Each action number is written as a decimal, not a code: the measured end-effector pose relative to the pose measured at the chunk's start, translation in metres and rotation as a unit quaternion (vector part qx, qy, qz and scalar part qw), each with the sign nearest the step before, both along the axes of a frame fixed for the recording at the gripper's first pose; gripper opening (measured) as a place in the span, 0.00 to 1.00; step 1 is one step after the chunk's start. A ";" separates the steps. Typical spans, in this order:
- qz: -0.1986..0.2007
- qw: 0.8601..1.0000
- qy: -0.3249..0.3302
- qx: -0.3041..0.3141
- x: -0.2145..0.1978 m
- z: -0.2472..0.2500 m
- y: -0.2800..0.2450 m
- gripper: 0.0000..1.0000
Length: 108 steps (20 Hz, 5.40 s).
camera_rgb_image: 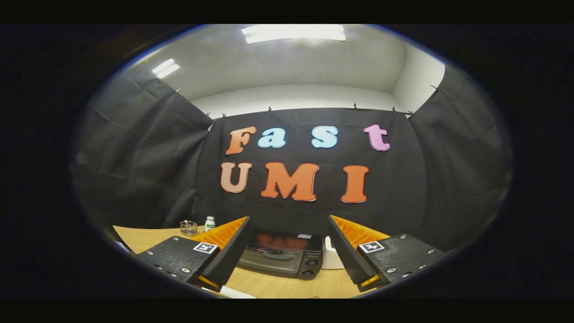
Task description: Open the toaster oven, put the food inside, and close the toaster oven door.
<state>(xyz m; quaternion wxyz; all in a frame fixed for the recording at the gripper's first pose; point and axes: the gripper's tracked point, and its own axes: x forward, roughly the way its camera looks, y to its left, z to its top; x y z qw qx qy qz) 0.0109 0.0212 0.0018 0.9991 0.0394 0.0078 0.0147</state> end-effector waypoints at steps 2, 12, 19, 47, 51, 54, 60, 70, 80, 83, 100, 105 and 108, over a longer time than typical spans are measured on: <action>0.001 1.000 0.004 0.006 0.004 -0.005 0.003 0.98; -0.011 0.998 0.059 0.035 0.058 -0.071 0.025 0.98; -0.006 0.993 0.105 0.045 0.111 -0.130 0.064 0.99; 0.082 0.976 0.197 0.041 0.087 -0.213 0.116 0.75; 0.097 0.975 0.196 0.026 0.059 -0.220 0.121 0.75; 0.108 0.972 0.206 0.025 0.039 -0.230 0.128 0.75; 0.137 0.961 0.240 0.015 0.002 -0.259 0.139 0.76; 0.156 0.921 0.353 0.057 -0.033 -0.313 0.149 0.77; 0.155 0.917 0.363 0.063 -0.030 -0.313 0.147 0.75; 0.157 0.913 0.365 0.094 -0.038 -0.301 0.143 0.77; 0.243 0.892 0.373 0.077 -0.164 -0.273 0.159 0.86; 0.238 0.882 0.402 0.065 -0.174 -0.296 0.161 0.86; 0.246 0.877 0.407 0.073 -0.176 -0.302 0.167 0.86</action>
